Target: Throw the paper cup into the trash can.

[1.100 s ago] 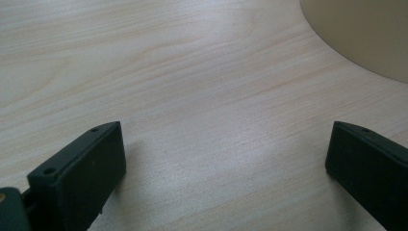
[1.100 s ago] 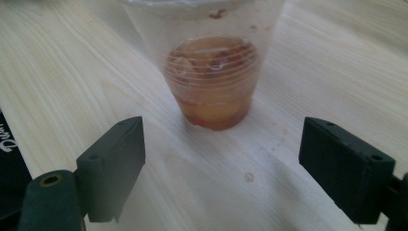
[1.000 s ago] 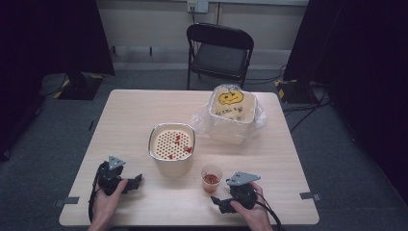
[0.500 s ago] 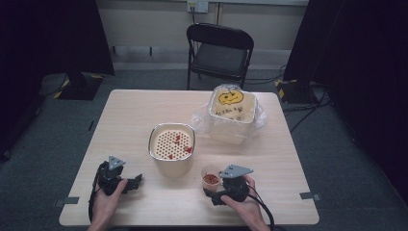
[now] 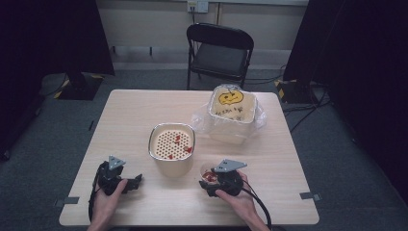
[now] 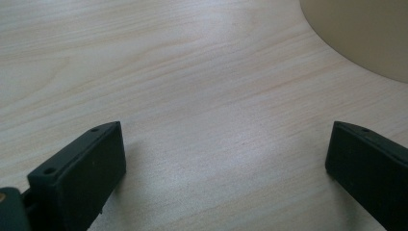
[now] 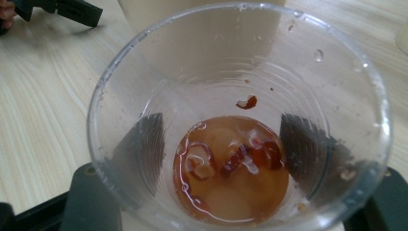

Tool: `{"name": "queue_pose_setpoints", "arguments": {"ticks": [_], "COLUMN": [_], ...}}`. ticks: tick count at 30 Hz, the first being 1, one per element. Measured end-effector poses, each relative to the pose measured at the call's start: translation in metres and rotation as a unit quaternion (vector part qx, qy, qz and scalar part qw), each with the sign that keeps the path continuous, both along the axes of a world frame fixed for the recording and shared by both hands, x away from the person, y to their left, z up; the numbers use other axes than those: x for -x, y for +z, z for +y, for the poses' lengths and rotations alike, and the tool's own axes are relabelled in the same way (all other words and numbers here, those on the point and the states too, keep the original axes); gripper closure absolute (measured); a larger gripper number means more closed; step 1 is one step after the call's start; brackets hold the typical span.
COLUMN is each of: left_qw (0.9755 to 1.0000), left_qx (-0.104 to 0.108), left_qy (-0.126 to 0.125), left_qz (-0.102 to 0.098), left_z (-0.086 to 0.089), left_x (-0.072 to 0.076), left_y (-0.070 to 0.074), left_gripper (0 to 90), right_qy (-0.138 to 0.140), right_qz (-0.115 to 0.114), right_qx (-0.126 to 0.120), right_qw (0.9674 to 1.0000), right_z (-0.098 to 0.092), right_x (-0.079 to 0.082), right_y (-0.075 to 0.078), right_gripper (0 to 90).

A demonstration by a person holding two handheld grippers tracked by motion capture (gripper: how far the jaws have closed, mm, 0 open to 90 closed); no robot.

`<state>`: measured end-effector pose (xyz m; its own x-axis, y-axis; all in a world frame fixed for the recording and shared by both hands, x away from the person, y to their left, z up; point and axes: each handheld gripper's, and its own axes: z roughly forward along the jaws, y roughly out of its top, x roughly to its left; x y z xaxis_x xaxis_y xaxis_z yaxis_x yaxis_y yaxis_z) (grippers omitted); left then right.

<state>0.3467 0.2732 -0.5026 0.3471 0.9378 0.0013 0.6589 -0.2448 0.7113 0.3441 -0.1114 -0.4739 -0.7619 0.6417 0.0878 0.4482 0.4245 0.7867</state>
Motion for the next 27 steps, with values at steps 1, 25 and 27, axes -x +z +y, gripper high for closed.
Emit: {"name": "queue_pose_setpoints", "arguments": {"ticks": [1,25,27], "left_qw": [1.0000,1.0000,1.0000], "left_qx": [0.000,0.000,0.000], "left_qy": [0.000,0.000,0.000], "left_qz": [0.000,0.000,0.000], "left_z": [0.000,0.000,0.000], "left_x": [0.000,0.000,0.000], "left_y": [0.000,0.000,0.000], "left_gripper": [0.0,0.0,0.0], "right_qy": [0.000,-0.017,-0.020], "right_qz": [0.000,-0.014,-0.018], "right_qx": [-0.002,-0.033,-0.034], "right_qw": [1.0000,0.9992,0.9991], "right_z": [0.000,-0.009,-0.009], "right_x": [0.000,-0.011,-0.013], "right_y": [0.000,0.028,0.033], "right_gripper": [34.5,40.0,40.2]}}
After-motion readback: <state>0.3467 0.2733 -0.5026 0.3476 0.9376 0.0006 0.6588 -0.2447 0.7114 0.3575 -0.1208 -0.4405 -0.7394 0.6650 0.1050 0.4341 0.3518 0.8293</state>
